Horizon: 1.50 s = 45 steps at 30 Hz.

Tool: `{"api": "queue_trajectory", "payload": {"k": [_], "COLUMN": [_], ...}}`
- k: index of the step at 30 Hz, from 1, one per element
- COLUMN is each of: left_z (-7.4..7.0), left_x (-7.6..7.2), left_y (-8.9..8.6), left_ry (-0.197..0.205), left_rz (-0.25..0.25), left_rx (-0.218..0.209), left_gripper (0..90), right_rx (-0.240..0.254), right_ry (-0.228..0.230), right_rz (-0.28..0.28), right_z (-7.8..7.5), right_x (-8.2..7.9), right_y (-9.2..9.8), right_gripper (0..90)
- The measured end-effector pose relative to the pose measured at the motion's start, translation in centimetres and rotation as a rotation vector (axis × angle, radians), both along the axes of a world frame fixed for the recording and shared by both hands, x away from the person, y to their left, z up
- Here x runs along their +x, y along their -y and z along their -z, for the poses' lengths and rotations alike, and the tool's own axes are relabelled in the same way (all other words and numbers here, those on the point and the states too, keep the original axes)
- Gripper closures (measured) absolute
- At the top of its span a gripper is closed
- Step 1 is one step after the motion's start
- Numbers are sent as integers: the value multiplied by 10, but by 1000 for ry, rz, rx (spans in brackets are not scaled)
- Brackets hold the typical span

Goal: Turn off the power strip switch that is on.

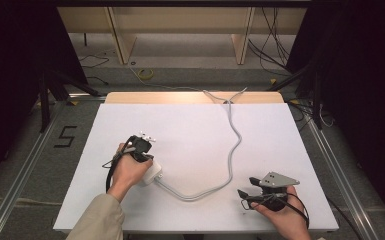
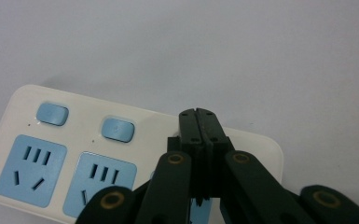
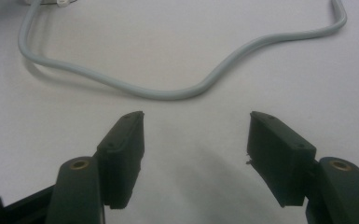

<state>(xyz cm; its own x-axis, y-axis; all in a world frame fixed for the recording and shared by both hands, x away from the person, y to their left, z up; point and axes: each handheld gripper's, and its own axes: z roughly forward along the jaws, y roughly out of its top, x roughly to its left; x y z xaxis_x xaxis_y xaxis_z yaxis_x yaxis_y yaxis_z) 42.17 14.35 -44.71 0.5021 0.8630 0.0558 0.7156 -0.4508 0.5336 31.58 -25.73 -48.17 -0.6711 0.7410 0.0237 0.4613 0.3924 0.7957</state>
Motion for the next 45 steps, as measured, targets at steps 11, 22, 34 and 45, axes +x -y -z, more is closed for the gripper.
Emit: {"api": "queue_trajectory", "payload": {"k": [11,22,34,45], "left_z": [0,0,0,-3], "left_x": [-1,0,-1,-1], "left_y": [1,1,1,0], "left_ry": [7,7,8,22], "left_rz": [2,8,9,15], "left_rx": [9,13,15,13], "left_gripper": [898,898,898,897], "right_rx": [8,7,10,11], "right_ry": [5,5,6,7], "right_rz": [6,5,8,9], "right_z": [-1,-1,-1,-1], "right_x": [0,0,0,0], "right_y": [1,1,1,1], "right_gripper": [376,375,376,376]}}
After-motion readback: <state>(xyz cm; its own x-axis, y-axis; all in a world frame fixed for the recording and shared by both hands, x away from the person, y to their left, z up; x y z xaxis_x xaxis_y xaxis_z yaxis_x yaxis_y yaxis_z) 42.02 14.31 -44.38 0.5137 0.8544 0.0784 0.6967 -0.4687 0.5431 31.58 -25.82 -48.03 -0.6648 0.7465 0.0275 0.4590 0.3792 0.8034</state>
